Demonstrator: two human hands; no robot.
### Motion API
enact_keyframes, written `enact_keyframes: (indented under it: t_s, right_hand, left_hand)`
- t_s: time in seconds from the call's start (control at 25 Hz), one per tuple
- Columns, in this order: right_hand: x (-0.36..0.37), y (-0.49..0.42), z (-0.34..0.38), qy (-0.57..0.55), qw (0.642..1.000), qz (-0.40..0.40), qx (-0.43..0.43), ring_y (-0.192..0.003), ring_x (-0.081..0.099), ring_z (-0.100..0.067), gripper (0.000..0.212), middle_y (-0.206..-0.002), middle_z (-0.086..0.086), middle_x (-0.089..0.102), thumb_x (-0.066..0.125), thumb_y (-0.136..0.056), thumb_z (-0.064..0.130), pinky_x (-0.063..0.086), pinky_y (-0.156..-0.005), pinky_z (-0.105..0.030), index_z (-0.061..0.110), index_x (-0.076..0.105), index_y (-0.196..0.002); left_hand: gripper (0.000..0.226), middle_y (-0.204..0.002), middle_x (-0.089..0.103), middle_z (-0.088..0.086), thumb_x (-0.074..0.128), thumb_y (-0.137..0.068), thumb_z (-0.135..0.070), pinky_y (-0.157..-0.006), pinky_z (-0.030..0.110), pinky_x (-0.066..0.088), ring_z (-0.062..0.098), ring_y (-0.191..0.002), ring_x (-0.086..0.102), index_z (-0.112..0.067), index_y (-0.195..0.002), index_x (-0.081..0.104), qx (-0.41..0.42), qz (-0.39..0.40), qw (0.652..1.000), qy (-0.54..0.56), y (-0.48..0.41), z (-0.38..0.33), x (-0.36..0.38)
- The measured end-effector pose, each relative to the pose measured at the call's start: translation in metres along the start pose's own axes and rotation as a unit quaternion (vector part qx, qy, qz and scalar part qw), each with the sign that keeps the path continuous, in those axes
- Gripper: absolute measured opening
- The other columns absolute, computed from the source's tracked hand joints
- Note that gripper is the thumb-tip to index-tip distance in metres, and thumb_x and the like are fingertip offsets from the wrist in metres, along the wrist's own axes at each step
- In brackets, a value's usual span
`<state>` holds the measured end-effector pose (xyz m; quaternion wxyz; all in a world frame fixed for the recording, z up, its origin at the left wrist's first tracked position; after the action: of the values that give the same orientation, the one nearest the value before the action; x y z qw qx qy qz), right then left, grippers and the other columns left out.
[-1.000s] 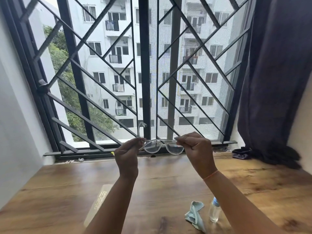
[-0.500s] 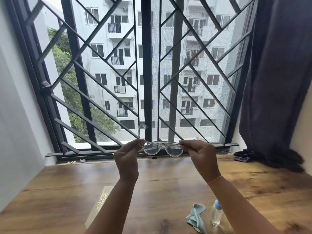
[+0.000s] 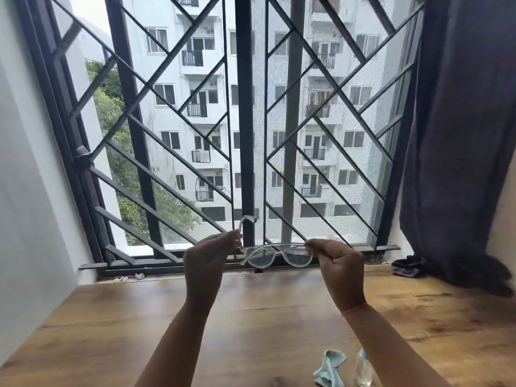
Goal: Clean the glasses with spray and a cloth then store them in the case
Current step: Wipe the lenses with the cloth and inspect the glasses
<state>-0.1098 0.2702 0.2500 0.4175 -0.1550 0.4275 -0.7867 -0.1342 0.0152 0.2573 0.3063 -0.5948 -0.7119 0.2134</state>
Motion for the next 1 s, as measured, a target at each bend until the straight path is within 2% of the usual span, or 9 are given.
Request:
enact_keyframes:
  t_s: [0.08,0.2,0.36,0.48,0.56,0.68,0.8,0.92,1.0]
  right_hand:
    - [0.002,0.001,0.002,0.009,1.0,-0.001,-0.007,-0.075,0.064,0.009,0.016,-0.075,0.007,0.07,0.074,-0.068,-0.005,0.048,-0.072,-0.007,0.008,0.075,-0.078]
    - [0.001,0.002,0.003,0.012,1.0,-0.005,-0.015,-0.075,0.063,0.009,0.014,-0.076,0.008,0.069,0.074,-0.069,-0.001,0.047,-0.072,-0.007,0.009,0.075,-0.078]
    - [-0.001,0.001,0.003,0.001,1.0,-0.01,-0.017,-0.077,0.066,-0.002,0.012,-0.076,0.005,0.072,0.068,-0.069,0.009,0.05,-0.073,-0.013,0.011,0.075,-0.079]
    - [-0.003,0.001,0.004,-0.001,1.0,-0.016,-0.019,-0.077,0.066,-0.002,0.012,-0.077,0.005,0.072,0.068,-0.07,0.009,0.05,-0.073,-0.012,0.011,0.075,-0.08]
    - [-0.003,0.002,0.004,0.0,1.0,-0.017,-0.02,-0.078,0.066,0.0,0.013,-0.078,0.006,0.071,0.069,-0.07,0.005,0.049,-0.074,-0.011,0.011,0.075,-0.08]
    - [-0.004,0.001,0.008,0.011,0.999,-0.025,-0.031,-0.078,0.062,0.01,0.014,-0.078,0.01,0.068,0.069,-0.069,0.001,0.045,-0.074,-0.004,0.009,0.075,-0.079]
    - [-0.003,0.001,0.015,0.018,0.999,-0.028,-0.039,-0.079,0.061,0.006,0.014,-0.078,0.011,0.066,0.063,-0.072,0.01,0.044,-0.075,-0.002,0.007,0.075,-0.079]
    - [-0.002,0.002,0.017,-0.002,0.999,-0.018,-0.037,-0.08,0.062,0.008,0.026,-0.079,0.011,0.067,0.054,-0.073,0.022,0.047,-0.076,-0.006,0.009,0.075,-0.078]
    - [-0.001,0.001,0.015,-0.008,0.999,-0.014,-0.035,-0.08,0.061,0.014,0.023,-0.079,0.01,0.068,0.056,-0.073,0.022,0.047,-0.076,-0.007,0.009,0.075,-0.078]
  left_hand:
    - [0.025,-0.077,0.073,-0.012,0.07,-0.069,-0.002,-0.064,0.019,0.053,0.007,-0.067,0.069,-0.02,-0.087,0.074,0.029,-0.003,0.999,-0.044,0.001,-0.005,0.003]
    - [0.019,-0.075,0.073,-0.006,0.072,-0.072,0.0,-0.063,0.024,0.054,0.008,-0.067,0.069,-0.012,-0.086,0.074,0.092,-0.01,0.986,-0.137,0.0,-0.015,0.007]
    - [0.011,-0.072,0.073,0.004,0.068,-0.071,-0.006,-0.056,0.029,0.054,0.011,-0.063,0.067,-0.011,-0.078,0.075,0.196,-0.008,0.948,-0.25,0.0,-0.035,0.02]
    - [0.013,-0.069,0.072,0.004,0.063,-0.074,-0.016,-0.058,0.024,0.05,0.016,-0.06,0.067,-0.015,-0.075,0.075,0.243,0.017,0.919,-0.31,0.001,-0.041,0.03]
    - [0.011,-0.07,0.072,0.004,0.066,-0.072,-0.013,-0.06,0.02,0.049,0.016,-0.061,0.067,-0.011,-0.076,0.076,0.256,0.037,0.904,-0.34,-0.001,-0.041,0.034]
    - [0.015,-0.07,0.072,0.003,0.062,-0.073,-0.014,-0.056,0.025,0.053,0.018,-0.062,0.067,-0.01,-0.077,0.076,0.266,0.074,0.885,-0.375,-0.001,-0.042,0.041]
    - [0.022,-0.067,0.071,0.002,0.054,-0.075,-0.016,-0.054,0.028,0.055,0.02,-0.06,0.066,-0.011,-0.075,0.075,0.27,0.104,0.863,-0.413,0.0,-0.042,0.048]
    - [0.014,-0.064,0.069,-0.001,0.062,-0.068,-0.008,-0.052,0.027,0.055,0.018,-0.06,0.066,-0.014,-0.07,0.074,0.256,0.13,0.849,-0.444,-0.002,-0.04,0.052]
    - [0.014,-0.062,0.069,-0.003,0.064,-0.063,-0.006,-0.05,0.028,0.054,0.017,-0.059,0.065,-0.016,-0.066,0.074,0.242,0.151,0.841,-0.459,-0.004,-0.038,0.054]
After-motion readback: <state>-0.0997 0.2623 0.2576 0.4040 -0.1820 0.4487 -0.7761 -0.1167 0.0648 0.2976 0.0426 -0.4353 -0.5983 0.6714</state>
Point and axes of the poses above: each hand's wrist, its own y-axis away from the middle knuckle, its own x-axis out of the palm, z = x × y, the point moved 7 cm from there along -y, towards the middle knuckle
